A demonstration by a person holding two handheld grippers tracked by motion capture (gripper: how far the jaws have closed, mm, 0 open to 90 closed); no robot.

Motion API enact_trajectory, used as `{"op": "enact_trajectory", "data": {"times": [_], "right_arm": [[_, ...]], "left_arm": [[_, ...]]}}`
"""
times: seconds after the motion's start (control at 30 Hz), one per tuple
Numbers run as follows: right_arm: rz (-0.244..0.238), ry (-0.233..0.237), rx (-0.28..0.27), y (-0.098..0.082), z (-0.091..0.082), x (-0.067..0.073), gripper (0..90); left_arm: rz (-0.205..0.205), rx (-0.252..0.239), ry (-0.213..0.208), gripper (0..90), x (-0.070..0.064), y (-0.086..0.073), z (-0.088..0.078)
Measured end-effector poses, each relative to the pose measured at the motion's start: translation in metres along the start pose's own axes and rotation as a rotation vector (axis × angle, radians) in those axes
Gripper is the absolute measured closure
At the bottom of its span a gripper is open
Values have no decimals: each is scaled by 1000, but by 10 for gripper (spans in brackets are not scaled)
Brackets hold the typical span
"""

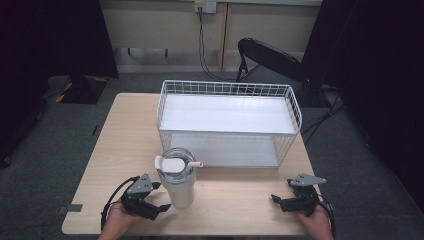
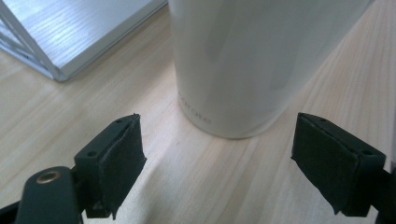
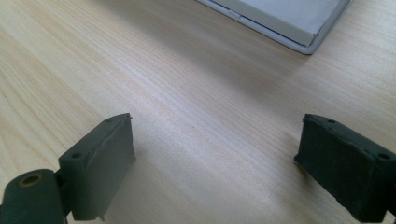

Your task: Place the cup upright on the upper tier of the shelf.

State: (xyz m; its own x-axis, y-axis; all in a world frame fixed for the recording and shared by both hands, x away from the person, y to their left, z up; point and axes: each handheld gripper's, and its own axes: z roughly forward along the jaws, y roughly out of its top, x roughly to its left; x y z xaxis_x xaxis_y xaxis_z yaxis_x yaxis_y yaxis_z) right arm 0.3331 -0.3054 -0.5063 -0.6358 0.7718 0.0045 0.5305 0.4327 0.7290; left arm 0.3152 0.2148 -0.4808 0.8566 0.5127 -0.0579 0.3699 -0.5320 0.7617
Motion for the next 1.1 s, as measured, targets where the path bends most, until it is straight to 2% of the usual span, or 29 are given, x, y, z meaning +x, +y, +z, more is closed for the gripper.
{"op": "enact_trajectory", "data": {"times": [0.03, 0.27, 0.67, 1.1], "right_arm": [[0, 0, 0, 0, 0, 0, 99], [0, 0, 0, 0, 0, 0, 99], [0, 0, 0, 0, 0, 0, 99], [0, 0, 0, 0, 0, 0, 99]], "left_arm": [[12, 2, 6, 162, -1, 2, -1], [-10, -21, -14, 159, -1, 9, -4], [-5, -40, -30, 157, -2, 15, -10], [-28, -101, -46, 157, -1, 19, -17]]}}
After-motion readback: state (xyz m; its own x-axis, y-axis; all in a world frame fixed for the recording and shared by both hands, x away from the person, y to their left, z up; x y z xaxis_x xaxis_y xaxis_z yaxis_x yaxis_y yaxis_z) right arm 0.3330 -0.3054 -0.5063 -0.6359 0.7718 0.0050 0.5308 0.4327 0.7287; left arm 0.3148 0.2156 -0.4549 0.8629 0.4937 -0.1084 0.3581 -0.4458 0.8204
